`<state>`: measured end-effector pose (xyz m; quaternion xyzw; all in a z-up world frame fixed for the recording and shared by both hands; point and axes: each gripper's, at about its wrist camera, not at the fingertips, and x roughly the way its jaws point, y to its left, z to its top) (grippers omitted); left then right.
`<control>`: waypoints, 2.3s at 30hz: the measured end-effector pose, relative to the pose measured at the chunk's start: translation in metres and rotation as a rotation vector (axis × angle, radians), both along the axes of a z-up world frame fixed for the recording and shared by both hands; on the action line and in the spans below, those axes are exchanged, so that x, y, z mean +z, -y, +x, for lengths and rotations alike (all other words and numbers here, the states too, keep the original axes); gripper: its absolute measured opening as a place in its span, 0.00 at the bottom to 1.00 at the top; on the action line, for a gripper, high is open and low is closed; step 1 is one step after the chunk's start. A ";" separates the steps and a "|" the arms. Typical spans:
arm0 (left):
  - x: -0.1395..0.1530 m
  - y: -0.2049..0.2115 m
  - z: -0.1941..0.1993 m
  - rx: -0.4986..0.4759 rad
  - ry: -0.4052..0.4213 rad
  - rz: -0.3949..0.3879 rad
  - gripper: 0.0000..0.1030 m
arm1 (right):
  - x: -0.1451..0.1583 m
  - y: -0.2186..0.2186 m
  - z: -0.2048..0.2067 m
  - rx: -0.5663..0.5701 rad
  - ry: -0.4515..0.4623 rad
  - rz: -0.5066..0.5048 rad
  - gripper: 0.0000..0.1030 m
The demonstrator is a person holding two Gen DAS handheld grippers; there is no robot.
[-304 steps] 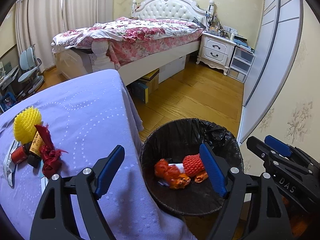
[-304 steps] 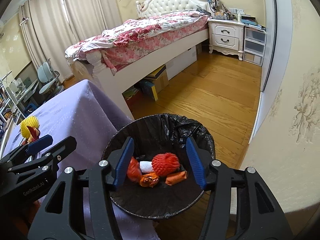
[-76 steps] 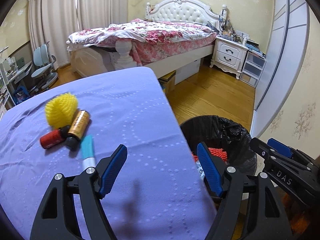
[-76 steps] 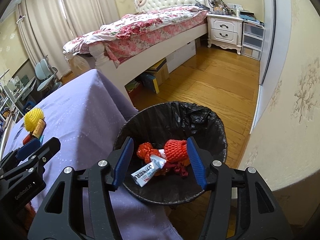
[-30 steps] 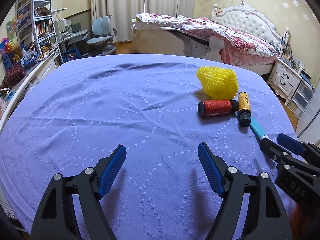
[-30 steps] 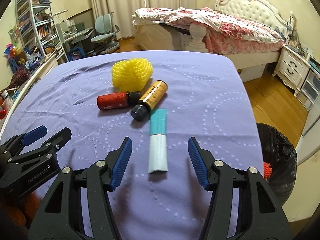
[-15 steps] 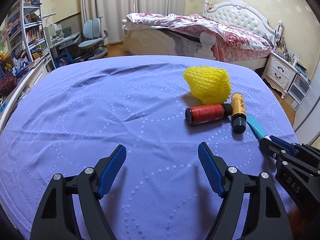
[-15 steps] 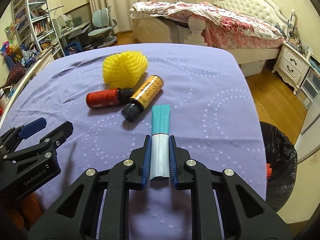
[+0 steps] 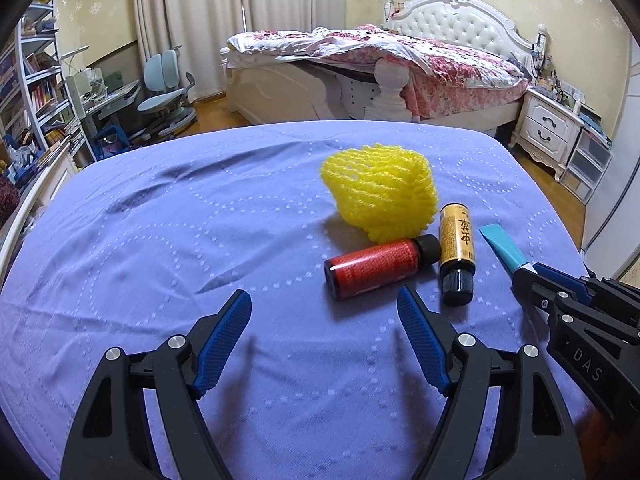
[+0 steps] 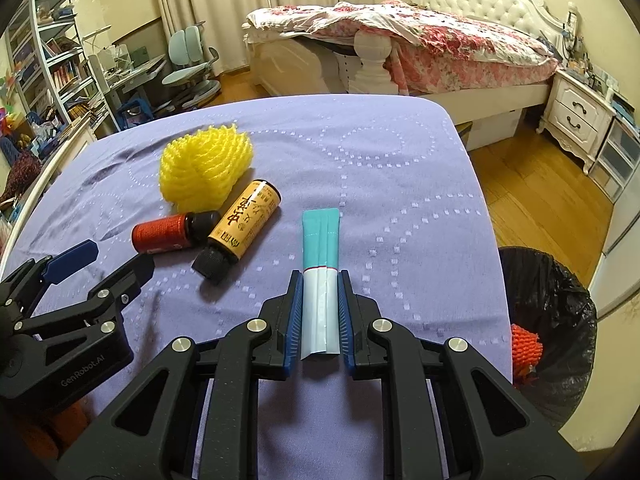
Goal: Collect trash
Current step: 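Grasp the red bottle with the left tool while the right tool holds the tube, then lift the red bottle with the left tool while the right tool holds the tube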
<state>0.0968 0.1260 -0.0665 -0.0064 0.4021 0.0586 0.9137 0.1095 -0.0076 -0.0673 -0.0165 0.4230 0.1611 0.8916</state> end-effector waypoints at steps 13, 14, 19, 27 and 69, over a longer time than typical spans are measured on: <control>0.000 0.012 0.018 -0.058 0.002 0.012 0.73 | -0.001 0.007 0.010 -0.003 -0.010 0.035 0.17; 0.001 0.013 0.020 -0.063 0.003 0.014 0.73 | -0.001 0.007 0.010 -0.003 -0.010 0.037 0.17; 0.000 0.013 0.024 -0.081 -0.006 0.007 0.73 | -0.002 0.007 0.010 -0.004 -0.012 0.040 0.17; -0.003 0.011 0.021 -0.100 -0.031 -0.021 0.58 | -0.001 0.006 0.011 -0.004 -0.009 0.033 0.17; -0.003 -0.017 -0.020 0.081 -0.027 -0.061 0.57 | 0.002 0.008 0.000 -0.004 -0.005 0.049 0.15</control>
